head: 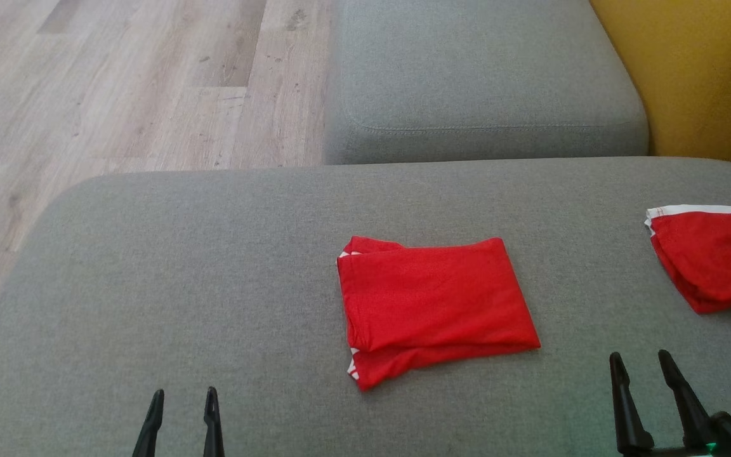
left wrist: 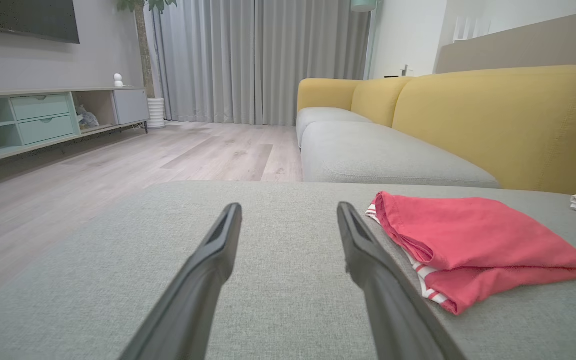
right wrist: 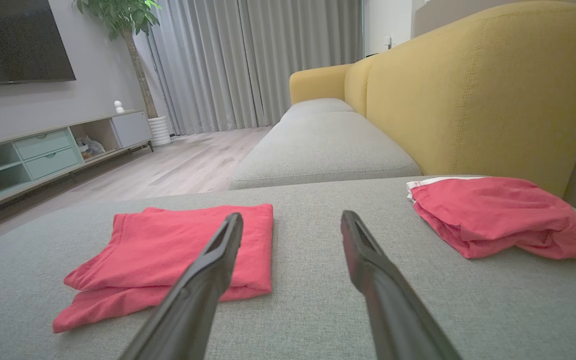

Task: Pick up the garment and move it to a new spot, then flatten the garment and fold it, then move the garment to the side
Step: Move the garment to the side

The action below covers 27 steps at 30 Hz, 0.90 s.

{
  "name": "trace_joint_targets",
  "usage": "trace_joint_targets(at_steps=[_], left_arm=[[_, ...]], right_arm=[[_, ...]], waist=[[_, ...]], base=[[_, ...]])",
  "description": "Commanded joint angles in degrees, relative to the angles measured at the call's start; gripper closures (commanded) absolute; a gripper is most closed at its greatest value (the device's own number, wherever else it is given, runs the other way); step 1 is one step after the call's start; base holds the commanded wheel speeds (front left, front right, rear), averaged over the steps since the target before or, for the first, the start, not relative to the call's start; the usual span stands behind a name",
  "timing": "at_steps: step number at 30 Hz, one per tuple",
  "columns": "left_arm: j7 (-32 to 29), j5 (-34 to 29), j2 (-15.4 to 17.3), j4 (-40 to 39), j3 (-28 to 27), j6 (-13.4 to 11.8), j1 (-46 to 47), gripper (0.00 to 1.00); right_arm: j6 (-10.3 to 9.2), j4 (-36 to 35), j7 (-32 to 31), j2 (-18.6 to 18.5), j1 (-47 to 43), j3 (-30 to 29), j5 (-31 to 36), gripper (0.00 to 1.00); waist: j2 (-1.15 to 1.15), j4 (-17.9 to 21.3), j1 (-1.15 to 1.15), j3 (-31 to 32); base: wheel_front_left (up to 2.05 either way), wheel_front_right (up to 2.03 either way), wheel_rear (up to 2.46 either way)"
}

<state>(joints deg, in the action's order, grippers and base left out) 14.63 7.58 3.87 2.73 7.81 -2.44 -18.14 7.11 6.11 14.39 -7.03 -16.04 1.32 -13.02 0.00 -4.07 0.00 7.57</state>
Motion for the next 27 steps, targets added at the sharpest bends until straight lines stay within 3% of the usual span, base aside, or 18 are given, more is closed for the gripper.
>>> trace_joint_targets(at_steps=[1,19,27], left_arm=[[0.37,0.12,-0.7,-2.29,-2.05,0.77,1.44,0.0],[0.37,0.0,-0.97,-2.92,-2.73,3.51,1.77,0.0],[0.37,-0.55,-0.98,-4.45,-0.66,3.27,3.8,0.0]], right_arm=[[0.37,-1.55,0.61,-0.93,2.29,1.28,0.42,0.0],[0.37,-0.03,0.61,-0.85,2.76,2.0,0.44,0.0],[0.37,15.4,0.3,-0.32,12.4,3.96,0.22,0.0]], waist=[[0.0,0.05,0.0,0.04],[0.0,-1.02,0.0,-0.43],[0.0,-2.71,0.0,-4.02]], base=[[0.0,0.0,0.0],[0.0,0.0,0.0],[0.0,0.0,0.0]])
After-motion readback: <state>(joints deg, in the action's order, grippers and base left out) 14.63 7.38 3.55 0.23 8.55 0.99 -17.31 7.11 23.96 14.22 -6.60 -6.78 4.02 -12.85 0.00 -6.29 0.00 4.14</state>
